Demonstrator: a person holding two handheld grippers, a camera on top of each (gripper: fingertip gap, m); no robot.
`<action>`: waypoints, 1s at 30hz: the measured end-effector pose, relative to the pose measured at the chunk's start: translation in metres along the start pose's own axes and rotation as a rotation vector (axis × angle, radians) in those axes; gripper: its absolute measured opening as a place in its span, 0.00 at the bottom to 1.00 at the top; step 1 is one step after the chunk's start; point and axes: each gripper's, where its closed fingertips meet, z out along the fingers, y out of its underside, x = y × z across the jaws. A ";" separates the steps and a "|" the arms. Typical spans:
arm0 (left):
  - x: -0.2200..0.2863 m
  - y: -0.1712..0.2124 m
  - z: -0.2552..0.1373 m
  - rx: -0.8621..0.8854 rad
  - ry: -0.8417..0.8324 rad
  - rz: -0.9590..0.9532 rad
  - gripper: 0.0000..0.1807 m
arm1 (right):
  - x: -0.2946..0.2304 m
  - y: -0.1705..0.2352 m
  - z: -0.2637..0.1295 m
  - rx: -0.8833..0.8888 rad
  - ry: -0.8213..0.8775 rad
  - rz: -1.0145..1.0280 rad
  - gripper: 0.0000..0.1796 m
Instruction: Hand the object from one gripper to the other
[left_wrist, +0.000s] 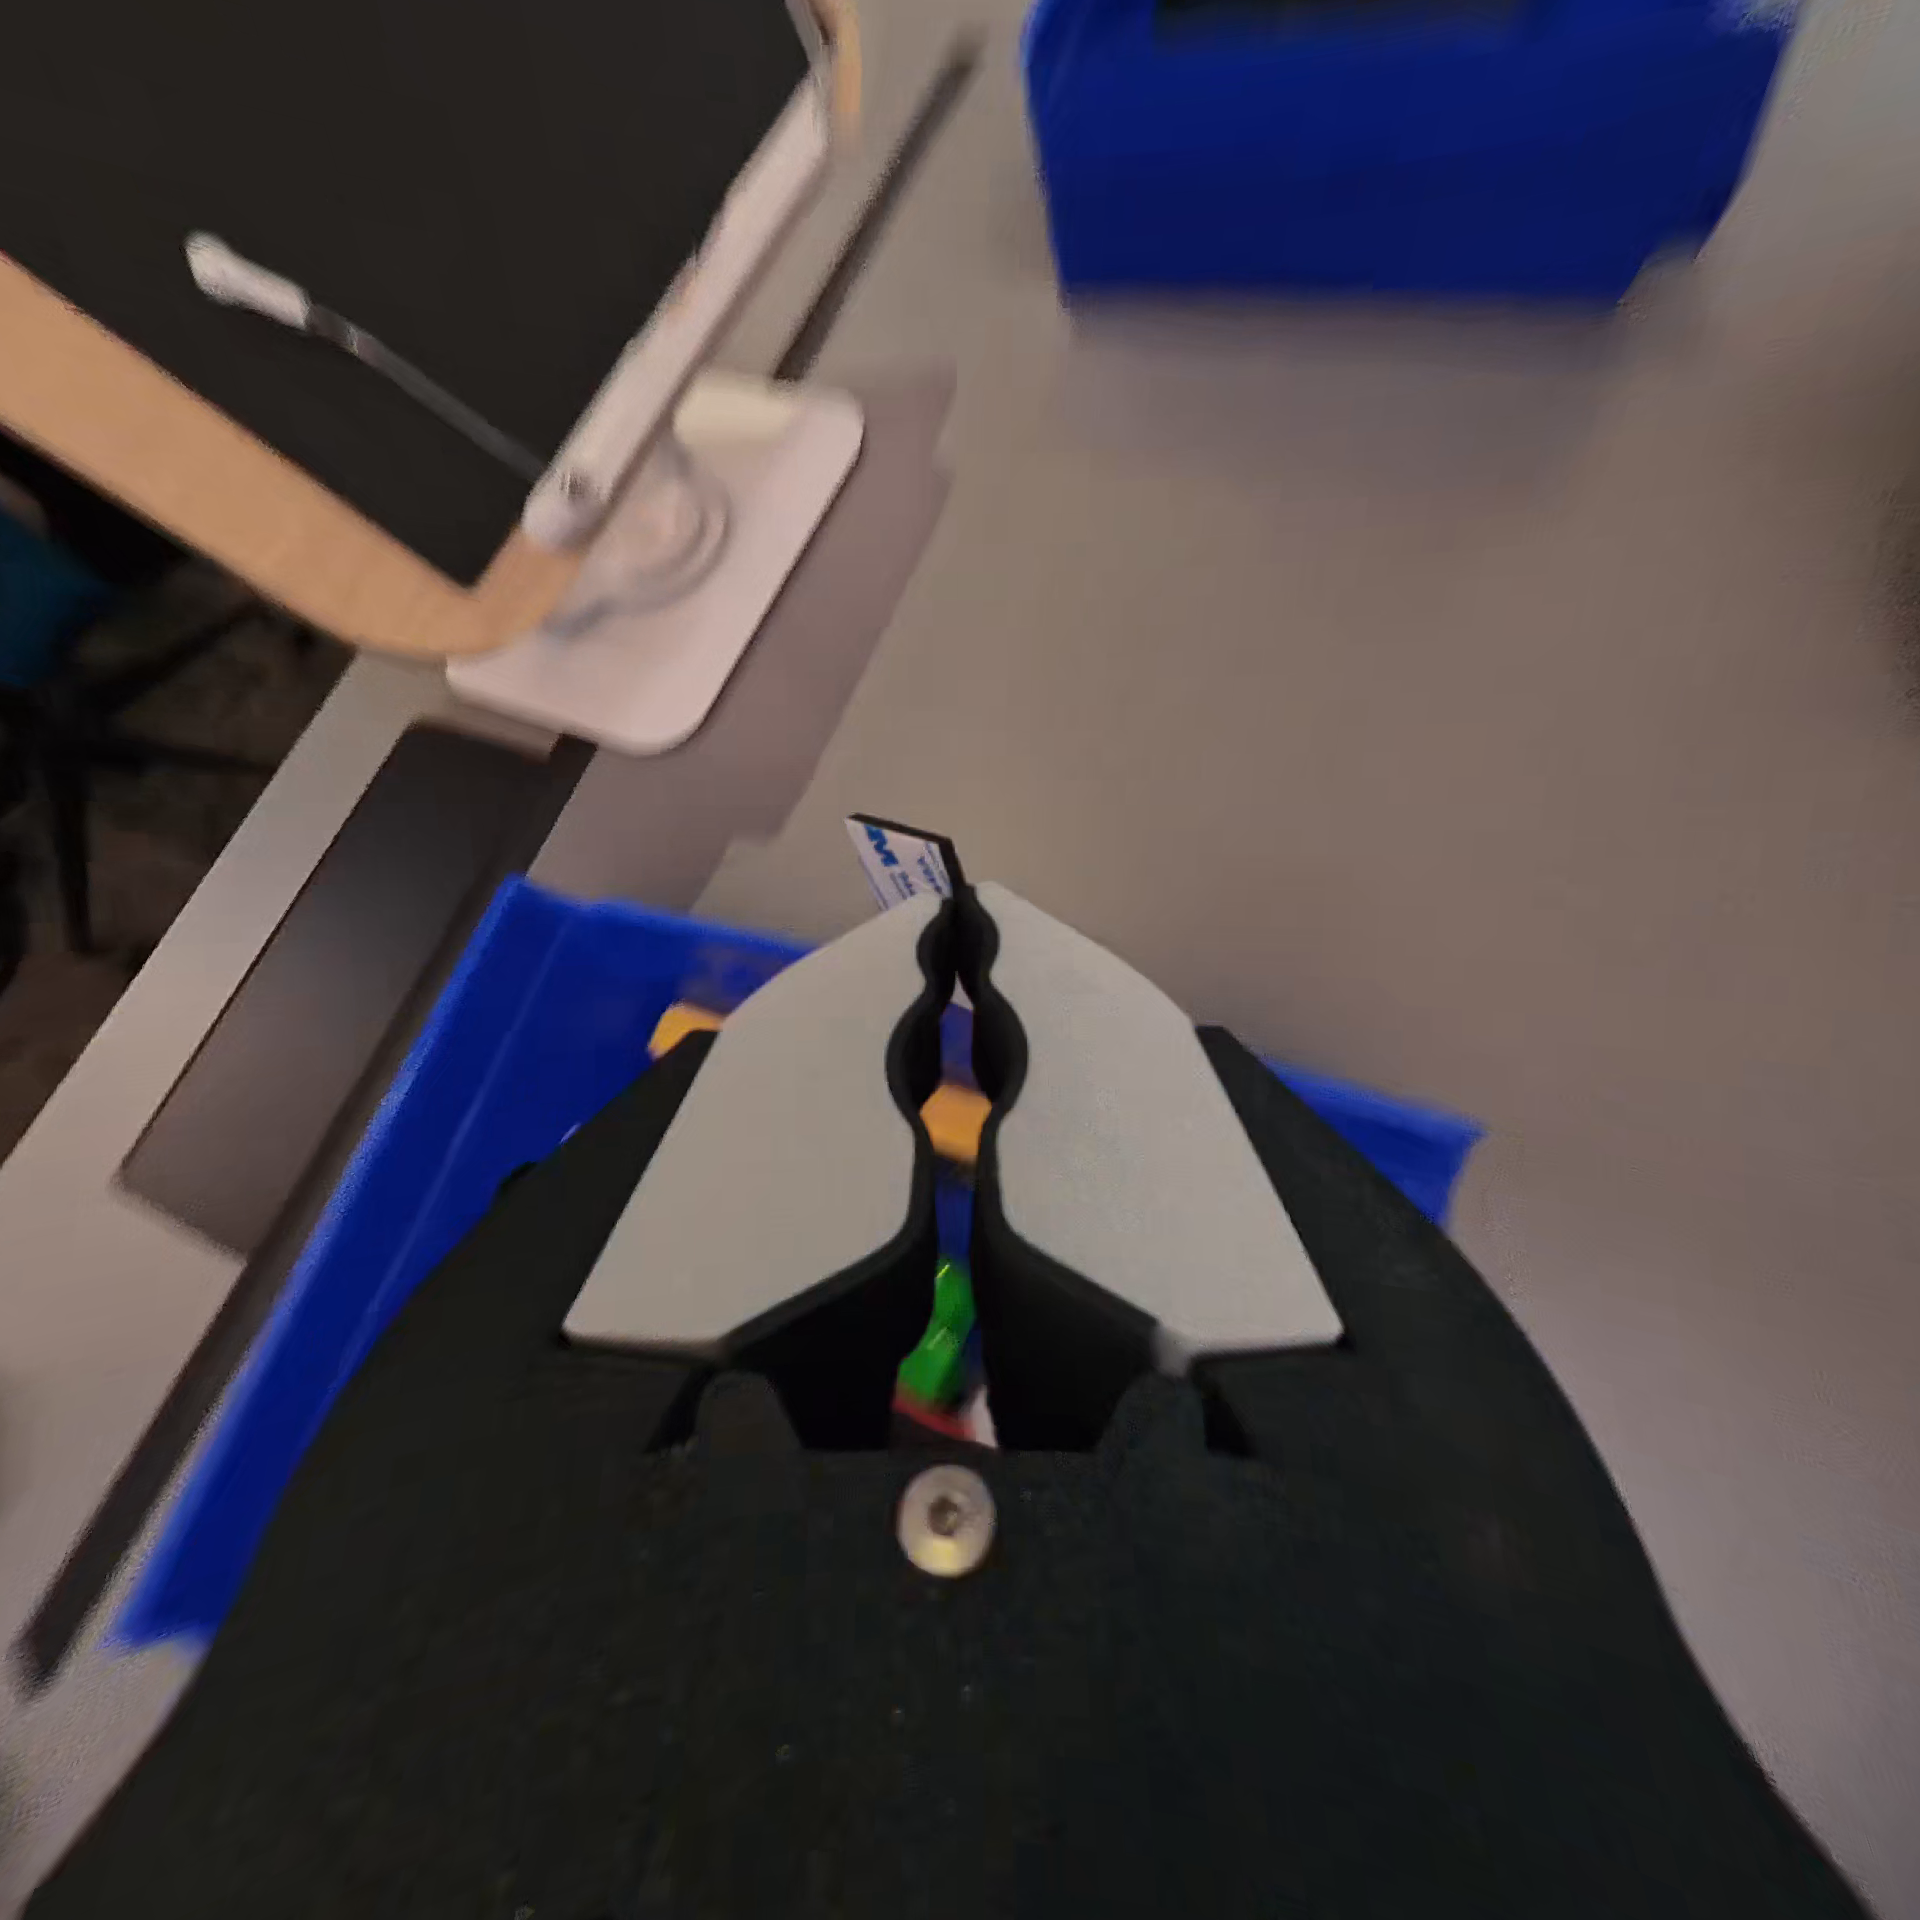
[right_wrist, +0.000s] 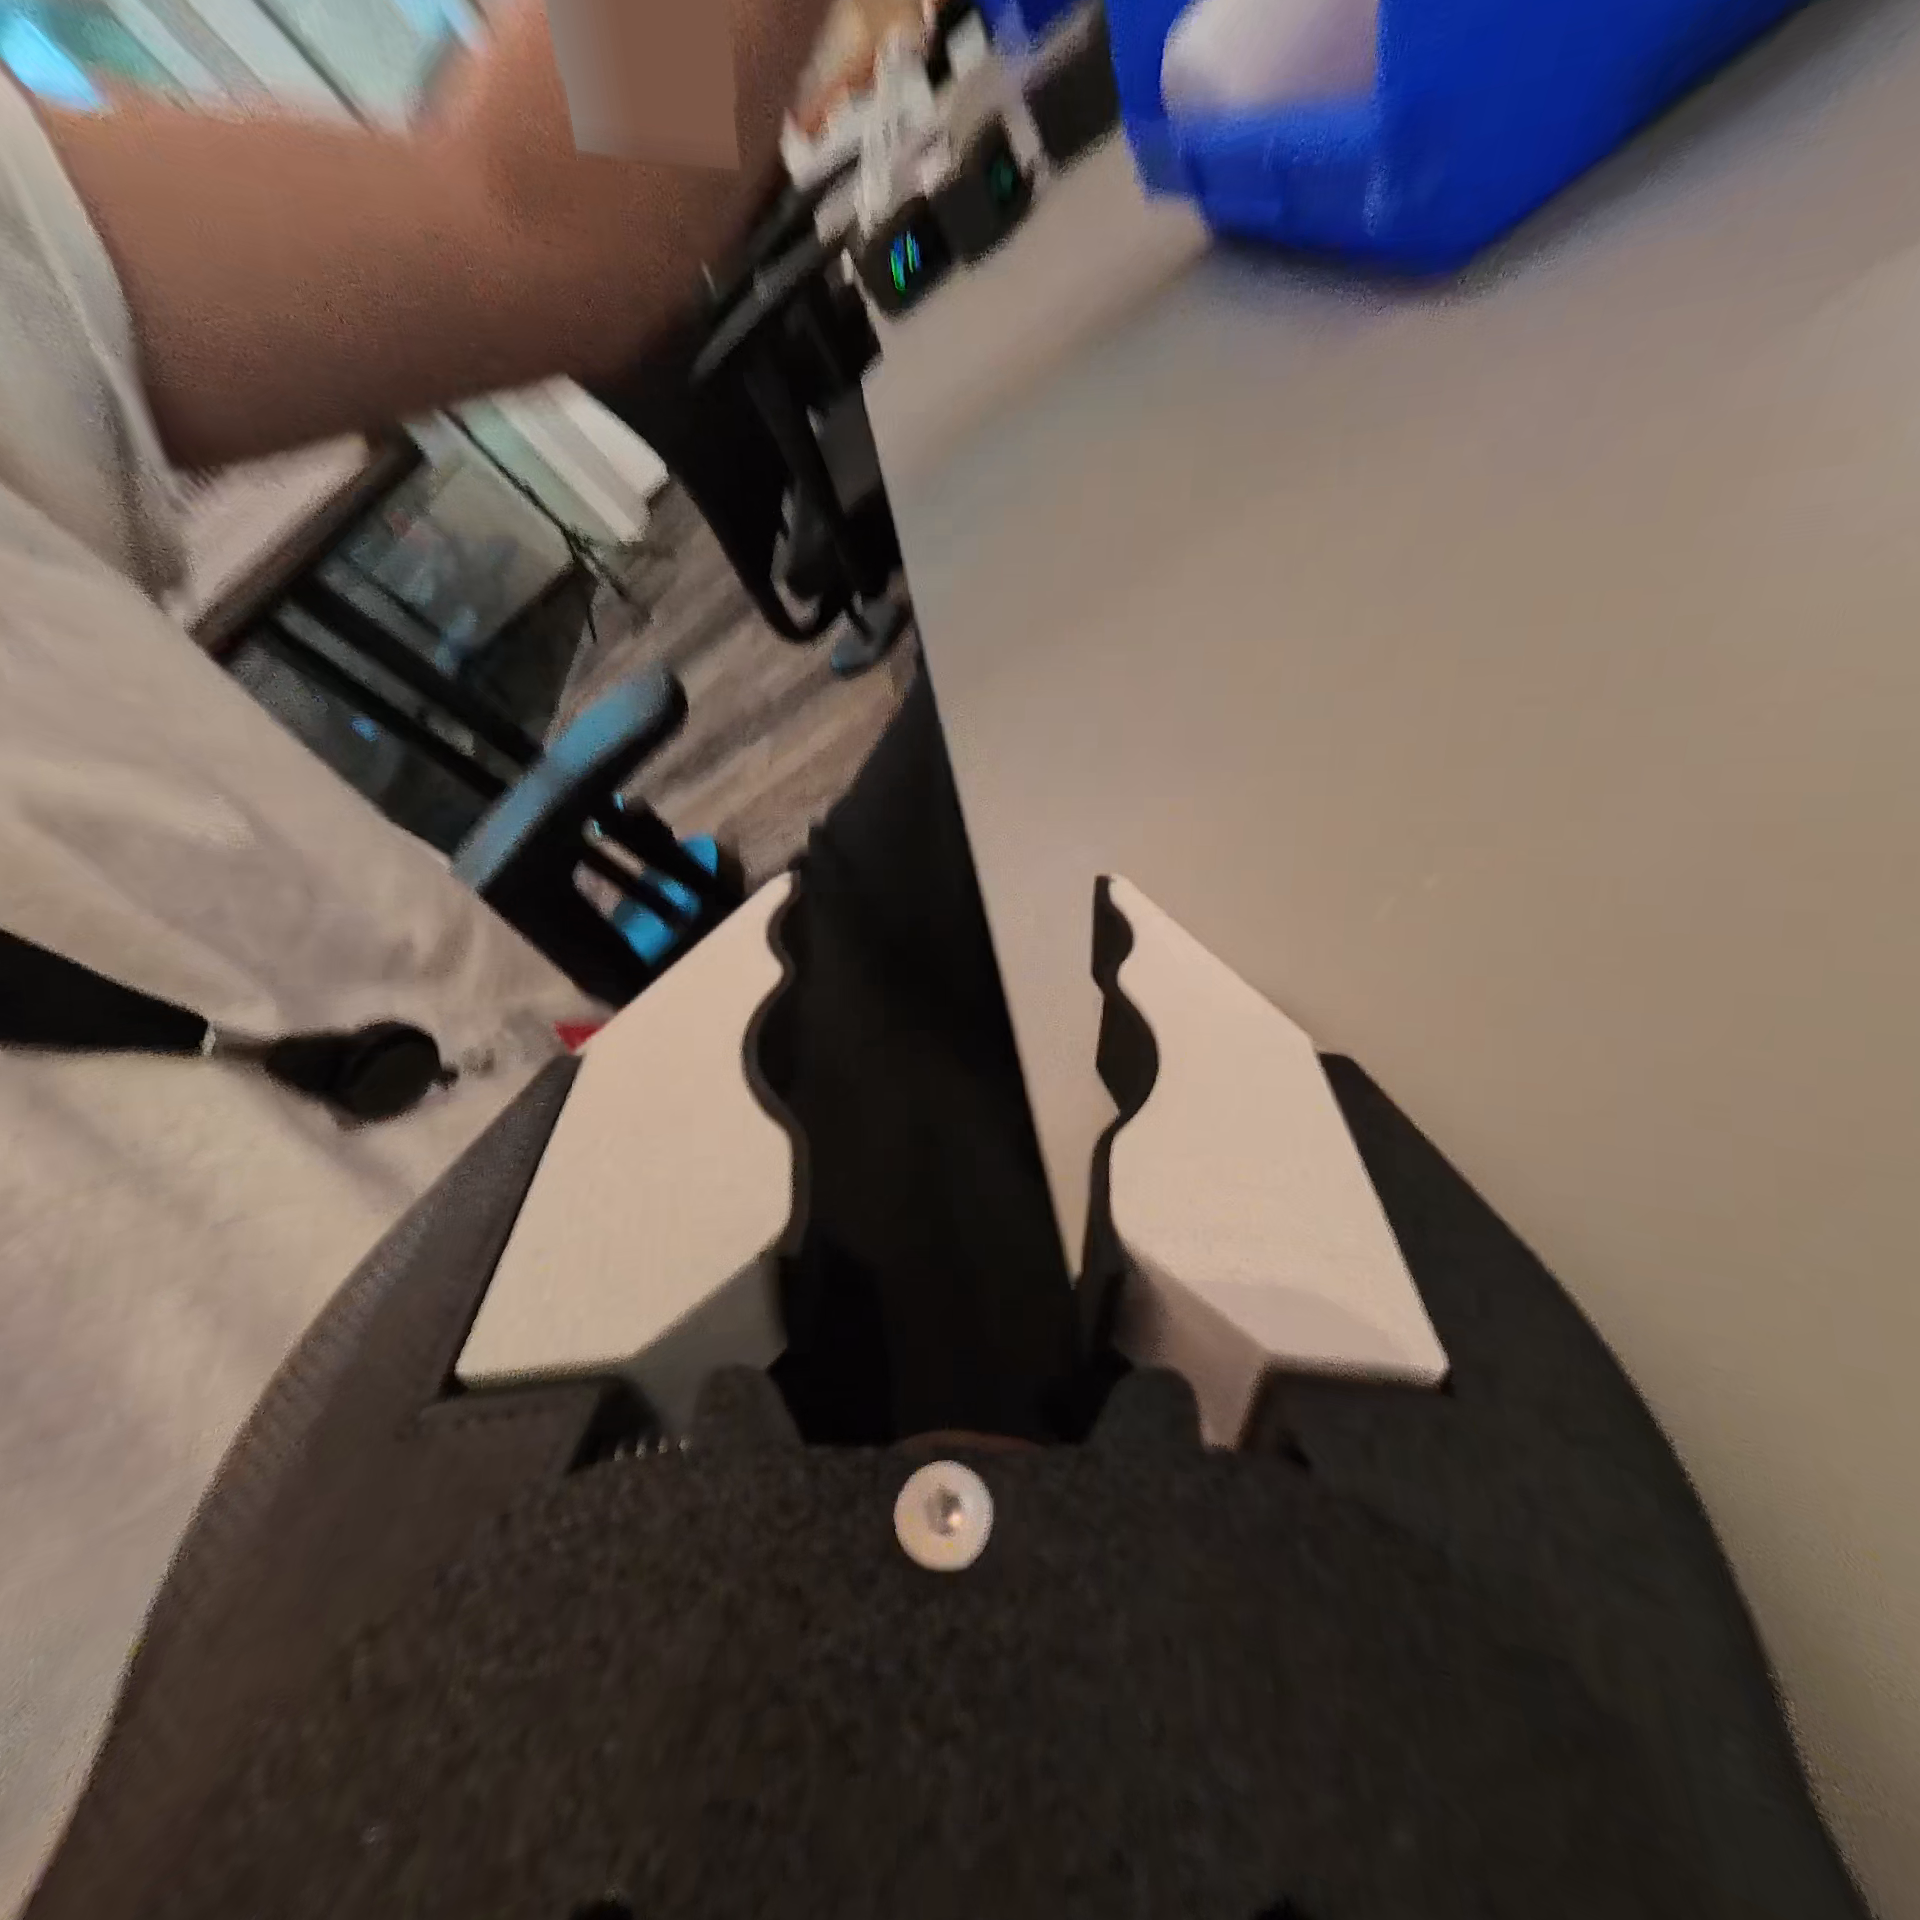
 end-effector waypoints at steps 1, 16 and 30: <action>0.015 -0.014 -0.001 0.104 0.016 -0.037 0.00 | 0.006 -0.021 -0.004 0.073 -0.008 0.002 0.30; 0.173 -0.105 0.011 0.985 0.345 -0.548 0.00 | 0.027 -0.205 -0.001 0.694 -0.689 0.401 0.23; 0.204 0.029 0.041 0.247 -0.336 -0.338 0.14 | 0.080 -0.087 0.014 0.022 0.216 -0.321 0.23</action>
